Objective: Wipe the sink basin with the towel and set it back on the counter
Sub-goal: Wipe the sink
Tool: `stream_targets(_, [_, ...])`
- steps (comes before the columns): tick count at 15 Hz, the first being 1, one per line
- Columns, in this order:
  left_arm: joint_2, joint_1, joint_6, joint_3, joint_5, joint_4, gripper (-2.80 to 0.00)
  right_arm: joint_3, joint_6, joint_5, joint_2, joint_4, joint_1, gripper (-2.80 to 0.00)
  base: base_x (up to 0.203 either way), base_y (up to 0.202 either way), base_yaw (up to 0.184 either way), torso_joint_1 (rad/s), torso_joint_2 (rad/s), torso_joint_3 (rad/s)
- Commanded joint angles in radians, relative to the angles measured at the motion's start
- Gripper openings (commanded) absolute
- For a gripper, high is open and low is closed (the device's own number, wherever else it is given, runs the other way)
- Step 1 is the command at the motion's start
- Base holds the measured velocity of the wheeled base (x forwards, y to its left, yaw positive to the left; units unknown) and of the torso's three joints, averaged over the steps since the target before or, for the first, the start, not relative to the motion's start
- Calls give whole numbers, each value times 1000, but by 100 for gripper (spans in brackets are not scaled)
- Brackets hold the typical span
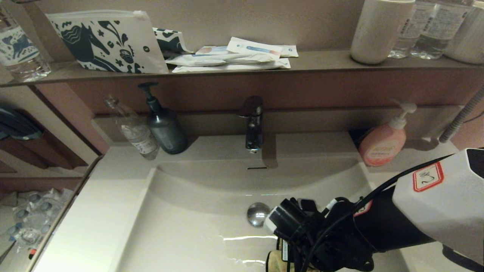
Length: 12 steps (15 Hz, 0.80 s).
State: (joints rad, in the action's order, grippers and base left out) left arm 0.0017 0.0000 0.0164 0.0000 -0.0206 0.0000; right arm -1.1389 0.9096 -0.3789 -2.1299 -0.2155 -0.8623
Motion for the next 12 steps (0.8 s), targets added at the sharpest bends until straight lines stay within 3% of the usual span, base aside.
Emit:
stream_targets(1, [1, 0, 0, 0, 1, 0, -280, -9, 5, -3, -4, 1, -6, -280, 0, 0, 0, 0, 0, 0])
stream_targets(8, [1, 0, 0, 0, 0, 0, -280, -57, 7, 2, 1, 1, -13, -280, 0, 0, 0, 0, 0, 0])
stream_targets(12, [1, 0, 0, 0, 1, 0, -280, -108, 11, 6, -8, -19, -62, -280, 0, 0, 0, 0, 0, 0])
